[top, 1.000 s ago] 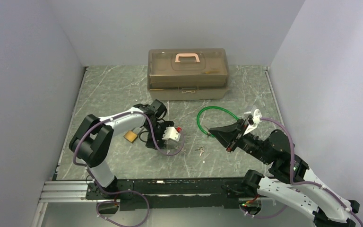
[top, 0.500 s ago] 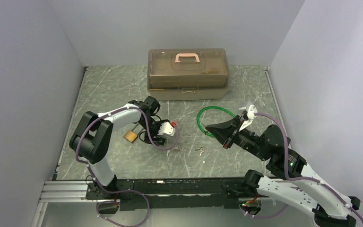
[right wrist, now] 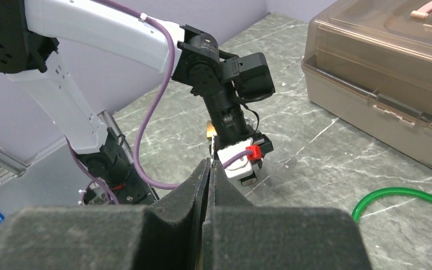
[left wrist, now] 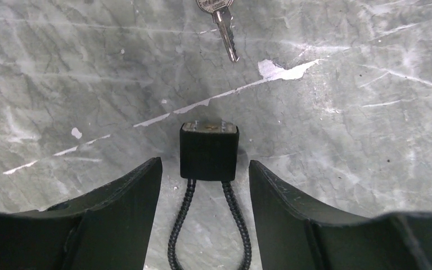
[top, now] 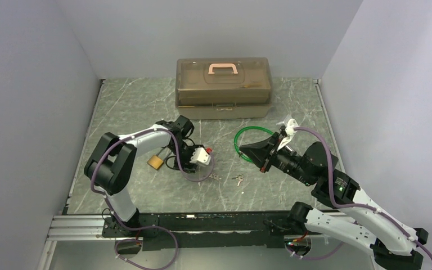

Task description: Unlock with the key

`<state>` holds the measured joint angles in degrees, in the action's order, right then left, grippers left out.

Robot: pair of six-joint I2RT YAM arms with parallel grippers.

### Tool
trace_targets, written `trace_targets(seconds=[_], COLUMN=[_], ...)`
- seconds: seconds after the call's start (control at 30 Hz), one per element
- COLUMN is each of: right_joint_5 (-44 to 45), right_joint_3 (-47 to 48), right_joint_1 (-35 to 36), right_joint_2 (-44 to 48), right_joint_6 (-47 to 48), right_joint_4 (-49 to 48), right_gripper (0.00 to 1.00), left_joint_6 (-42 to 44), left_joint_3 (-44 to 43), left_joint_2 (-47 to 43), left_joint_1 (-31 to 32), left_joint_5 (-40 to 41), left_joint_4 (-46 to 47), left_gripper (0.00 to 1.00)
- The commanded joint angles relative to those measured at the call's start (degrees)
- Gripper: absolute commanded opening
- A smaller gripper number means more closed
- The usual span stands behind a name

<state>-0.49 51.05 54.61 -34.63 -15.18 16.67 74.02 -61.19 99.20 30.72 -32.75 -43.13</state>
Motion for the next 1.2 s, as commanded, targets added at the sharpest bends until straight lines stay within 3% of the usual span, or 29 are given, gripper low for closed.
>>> trace_targets(seconds=[0.0, 0.13, 0.2, 0.27, 0.33, 0.37, 0.6, 0.83, 0.93, 1.07, 1.17], right_joint_5=[0.11, 0.33, 0.36, 0.38, 0.34, 0.32, 1.13, -4.81, -8.5, -13.79, -16.27], right_joint_3=[3.23, 3.69, 3.88, 3.96, 4.12, 4.33, 7.62, 11.5, 12.09, 11.53, 10.7], right_joint_1=[-0.03, -0.03, -0.03, -0.04, 0.01, -0.02, -0.02, -0.03, 0.01, -0.05, -0.07], right_joint_2=[-0.31, -0.04, 0.06, 0.22, 0.31, 0.2, -1.65, -5.24, -6.68, -7.54, -7.91], right_joint_6=[-0.16, 0.21, 0.39, 0.41, 0.37, 0.38, 0.82, 1.93, 2.5, 2.62, 2.46], right_joint_4=[-2.34, -1.84, -1.66, -1.56, -1.4, -1.3, -0.86, -2.09, -3.31, -4.92, -5.81], right_gripper=[0.0, 0.0, 0.0, 0.0, 0.0, 0.0, 0.0, 0.0, 0.0, 0.0, 0.0], left_joint_6=[1.43, 1.66, 2.09, 1.64, 0.57, 0.03, -2.6, 4.04, 5.2, 11.15, 11.58], left_joint_3=[0.19, 0.6, 0.24, -0.59, -1.72, -2.74, -15.66, -33.77, -33.29, -25.51, -25.13], left_joint_2=[1.86, 2.59, 3.11, 3.28, 2.49, 0.98, -14.64, -30.76, -39.63, -51.57, -55.11], left_joint_1=[2.37, 2.41, 2.39, 2.39, 2.42, 2.54, 2.56, 4.02, 7.25, 10.82, 12.11], left_joint_5=[4.55, 6.2, 6.37, 5.64, 4.89, 4.5, -2.08, -5.03, -6.34, -10.71, -13.31], left_joint_4=[2.01, 3.44, 2.87, 2.05, 1.01, -0.15, -15.82, -33.73, -30.28, -24.0, -21.9], left_gripper=[0.62, 0.6, 0.53, 0.33, 0.02, 0.0, 0.0, 0.0, 0.0, 0.0, 0.0])
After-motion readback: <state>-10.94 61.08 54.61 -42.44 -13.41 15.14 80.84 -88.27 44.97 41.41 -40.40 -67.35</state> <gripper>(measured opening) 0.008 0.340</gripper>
